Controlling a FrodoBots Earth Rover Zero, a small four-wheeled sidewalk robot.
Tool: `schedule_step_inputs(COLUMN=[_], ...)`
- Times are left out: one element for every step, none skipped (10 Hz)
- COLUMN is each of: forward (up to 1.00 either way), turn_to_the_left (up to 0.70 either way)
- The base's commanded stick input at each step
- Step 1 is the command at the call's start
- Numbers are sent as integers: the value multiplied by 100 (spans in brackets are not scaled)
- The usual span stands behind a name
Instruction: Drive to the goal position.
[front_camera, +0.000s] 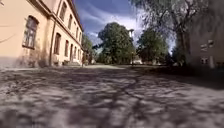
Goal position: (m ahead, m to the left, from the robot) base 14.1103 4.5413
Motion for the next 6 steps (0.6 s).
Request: schedule_step_inputs(forward=[70,70,70,70,70,70], turn_to_the_left=[6,6,11,20,27,32])
